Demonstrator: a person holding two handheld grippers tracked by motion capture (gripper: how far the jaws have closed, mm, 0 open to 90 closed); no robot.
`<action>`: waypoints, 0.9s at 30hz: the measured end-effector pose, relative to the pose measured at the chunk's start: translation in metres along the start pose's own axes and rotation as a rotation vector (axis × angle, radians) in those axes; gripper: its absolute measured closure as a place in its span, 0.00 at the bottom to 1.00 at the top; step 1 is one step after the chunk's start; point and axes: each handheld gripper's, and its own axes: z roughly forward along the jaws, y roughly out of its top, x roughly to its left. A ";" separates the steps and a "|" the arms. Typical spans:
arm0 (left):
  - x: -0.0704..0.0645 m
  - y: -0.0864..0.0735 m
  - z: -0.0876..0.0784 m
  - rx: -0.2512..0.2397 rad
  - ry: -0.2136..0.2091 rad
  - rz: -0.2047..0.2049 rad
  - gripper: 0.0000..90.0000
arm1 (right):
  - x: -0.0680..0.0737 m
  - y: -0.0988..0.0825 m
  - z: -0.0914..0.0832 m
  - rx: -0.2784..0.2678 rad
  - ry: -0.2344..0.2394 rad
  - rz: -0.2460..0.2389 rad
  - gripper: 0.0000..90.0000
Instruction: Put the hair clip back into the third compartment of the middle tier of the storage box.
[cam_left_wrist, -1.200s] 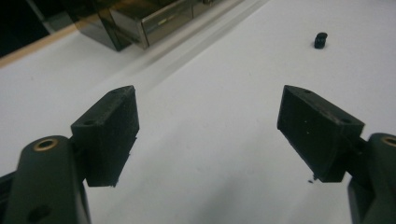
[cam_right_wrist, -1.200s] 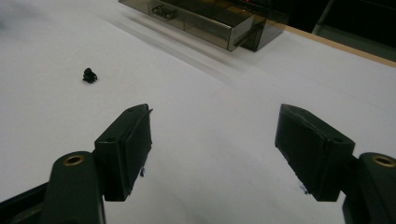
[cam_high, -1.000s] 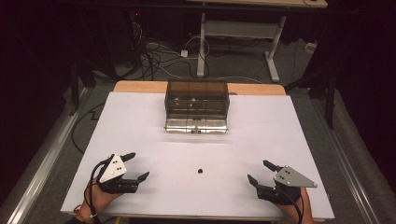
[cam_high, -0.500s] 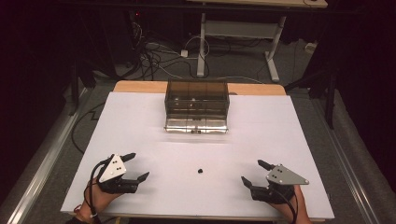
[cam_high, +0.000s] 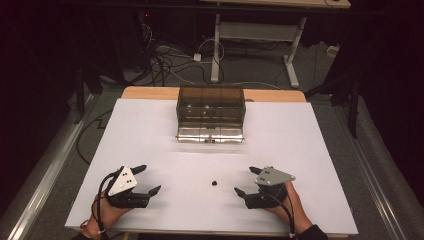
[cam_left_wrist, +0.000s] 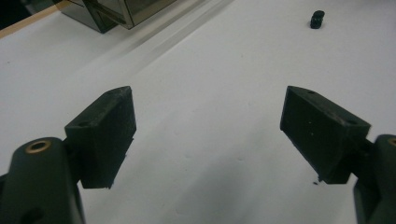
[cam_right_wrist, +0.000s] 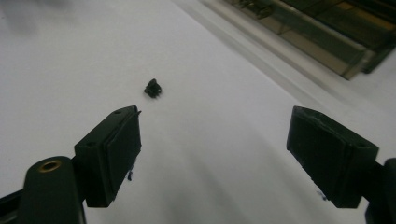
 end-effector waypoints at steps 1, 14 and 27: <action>-0.001 -0.001 0.001 -0.008 0.004 -0.005 0.20 | 0.004 0.005 0.010 0.017 0.026 -0.022 0.24; 0.000 0.000 -0.003 -0.023 0.011 0.006 0.20 | 0.014 0.024 0.064 0.111 0.150 -0.119 0.50; -0.003 -0.001 0.000 -0.032 0.011 -0.006 0.20 | 0.011 0.030 0.078 0.144 0.229 -0.119 0.77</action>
